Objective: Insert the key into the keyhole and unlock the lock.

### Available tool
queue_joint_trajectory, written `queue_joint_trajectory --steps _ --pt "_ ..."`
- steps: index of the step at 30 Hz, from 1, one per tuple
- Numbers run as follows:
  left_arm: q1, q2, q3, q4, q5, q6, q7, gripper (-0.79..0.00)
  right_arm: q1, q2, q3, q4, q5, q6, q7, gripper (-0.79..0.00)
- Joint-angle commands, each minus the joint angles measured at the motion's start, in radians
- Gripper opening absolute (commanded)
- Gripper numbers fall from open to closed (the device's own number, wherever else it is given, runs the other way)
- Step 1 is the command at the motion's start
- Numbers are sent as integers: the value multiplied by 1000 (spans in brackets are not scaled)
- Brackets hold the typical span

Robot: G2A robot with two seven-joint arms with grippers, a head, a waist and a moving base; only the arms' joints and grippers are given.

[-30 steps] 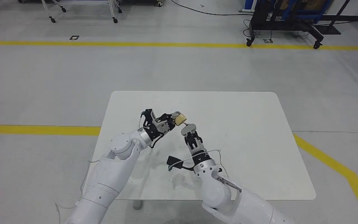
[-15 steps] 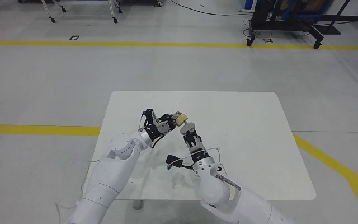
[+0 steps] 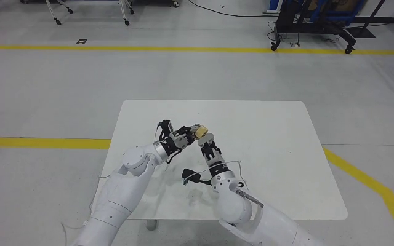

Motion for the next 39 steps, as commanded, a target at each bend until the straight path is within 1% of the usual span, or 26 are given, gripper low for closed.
queue_joint_trajectory --steps 1,2,6,9,15,21,25,27,29,30,31,39 --pt "0 0 0 1 1 0 -1 -785 -3 -2 4 -1 0 -1 -2 -640" --pt "-1 0 0 1 0 2 0 -785 -4 -3 6 -3 0 -1 -3 -582" --pt "-2 0 -1 2 -2 4 1 -785 -12 -4 11 -11 0 -2 -3 -542" --pt "-2 0 -2 2 -2 6 2 -785 -18 -3 14 -18 0 -1 2 -545" --pt "-1 0 -2 1 -1 7 3 -785 -29 3 22 -28 0 12 1 -523" --pt "0 0 -7 0 0 6 7 -785 -54 9 42 -37 0 37 -24 -499" --pt "3 1 -15 -4 -4 -10 15 -785 -93 15 82 -47 29 99 -72 -486" --pt "6 2 -20 -11 4 -33 20 -785 -118 21 113 -60 69 156 -118 -477" --pt "11 2 -23 -17 3 -49 21 -785 -151 28 154 -77 143 232 -188 -409" --pt "14 2 -25 -19 1 -56 22 -785 -166 34 180 -77 177 265 -229 0" --pt "15 2 -26 -20 0 -60 21 -785 -176 38 198 -77 197 282 -255 0" --pt "18 3 -31 -20 6 -63 28 -785 -176 38 198 -77 197 282 -255 0"
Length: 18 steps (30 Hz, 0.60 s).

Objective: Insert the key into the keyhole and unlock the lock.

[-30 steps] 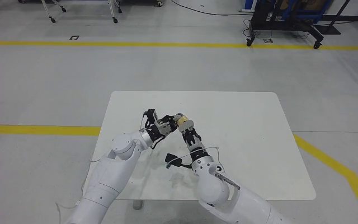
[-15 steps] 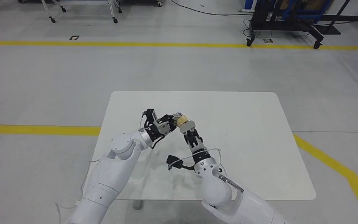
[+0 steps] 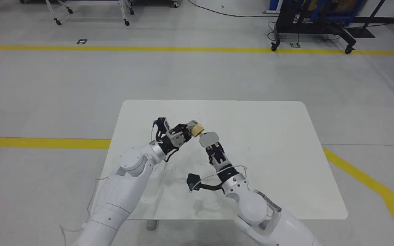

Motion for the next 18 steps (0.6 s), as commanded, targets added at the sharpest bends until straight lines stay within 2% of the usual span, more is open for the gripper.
queue_joint_trajectory --steps 1,3,6,7,8,9,13,15,16,18 --pt "-1 0 0 0 4 0 4 -785 0 0 0 0 0 0 0 0" --pt "-1 0 1 -2 13 -4 11 -785 -2 0 -1 -3 10 5 -9 0" --pt "2 0 2 -5 29 -22 20 -785 -1 -3 57 28 218 71 -126 0" --pt "2 0 2 -6 33 -25 22 -785 0 -3 72 41 279 93 -177 -92" --pt "2 0 2 -6 39 -27 26 -785 3 -4 90 62 376 115 -255 -268" --pt "3 0 2 -7 44 -32 30 -785 10 -3 111 96 455 115 -322 -403" --pt "5 1 0 -11 60 -48 38 -785 40 -3 163 180 653 91 -532 -533" --pt "5 1 0 -13 74 -55 45 -785 47 -1 181 205 712 73 -610 -539" --pt "6 1 1 -14 85 -57 50 -785 48 0 190 213 725 64 -641 -594" --pt "5 2 -2 -18 108 -68 71 -785 43 4 209 220 751 48 -696 -785"
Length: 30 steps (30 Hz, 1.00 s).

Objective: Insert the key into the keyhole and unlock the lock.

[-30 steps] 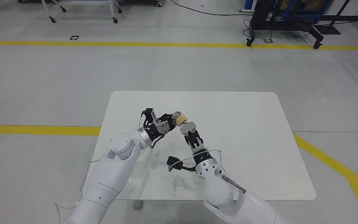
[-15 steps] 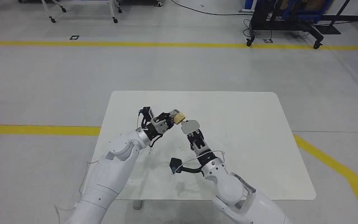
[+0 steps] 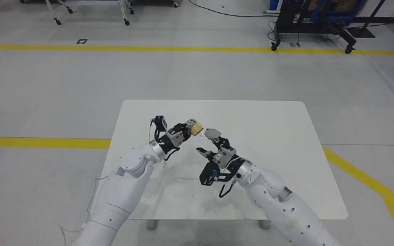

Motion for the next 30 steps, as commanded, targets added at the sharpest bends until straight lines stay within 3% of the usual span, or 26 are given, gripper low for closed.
queue_joint_trajectory --steps 1,7,13,30 --pt "-3 3 -3 -5 56 -19 30 -785 -6 5 19 6 19 -24 -60 -785" --pt "12 7 0 -36 151 -40 78 -785 3 24 70 27 17 -173 -169 -785" --pt "23 11 12 -62 250 -57 95 -785 37 28 64 38 -23 -273 -144 -785" --pt "38 14 21 -91 309 -48 85 -785 116 18 40 105 17 -296 -136 -785"
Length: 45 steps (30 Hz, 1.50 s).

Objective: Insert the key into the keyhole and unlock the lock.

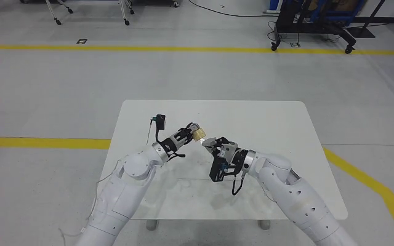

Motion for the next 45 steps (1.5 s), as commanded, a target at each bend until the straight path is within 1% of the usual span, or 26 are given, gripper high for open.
queue_joint_trajectory --steps 1,5,8,13,17,21,23,27,33,37,40,42,45 --pt "-1 0 -1 1 -5 0 -5 -785 4 -1 -2 2 3 1 0 -785" --pt "-2 0 -2 6 -27 6 -21 -785 11 -2 -8 10 8 2 -2 -785" --pt "-5 -2 -4 14 -61 28 -31 -785 6 -3 -8 7 16 14 -13 -785" --pt "-14 -4 -9 29 -101 60 -34 -785 -35 6 11 -20 7 37 -56 -785" --pt "-18 -6 -6 36 -111 66 -35 -785 -63 14 18 -38 -17 18 -71 -785" --pt "-26 -6 -3 44 -116 75 -56 -785 -37 10 9 -4 8 -36 -22 -785" --pt "-28 -6 0 47 -114 75 -61 -785 -13 6 1 16 28 -44 -18 -785" --pt "-30 -5 2 49 -100 69 -62 -785 16 0 -13 30 42 -41 -22 -785" --pt "-30 -6 3 51 -106 66 -69 -785 26 -3 -23 41 47 -40 -14 -785" --pt "-32 -7 -1 57 -133 75 -68 -785 -2 3 -17 14 15 11 -57 -785" --pt "-32 -9 -3 61 -147 84 -54 -785 -49 10 3 -26 -22 111 -88 -603" --pt "-31 -10 -2 64 -160 93 -42 -785 -84 14 16 -49 -52 169 -90 -588" --pt "-34 -12 -3 70 -171 105 -28 -785 -116 18 27 -80 -90 208 -59 -573"
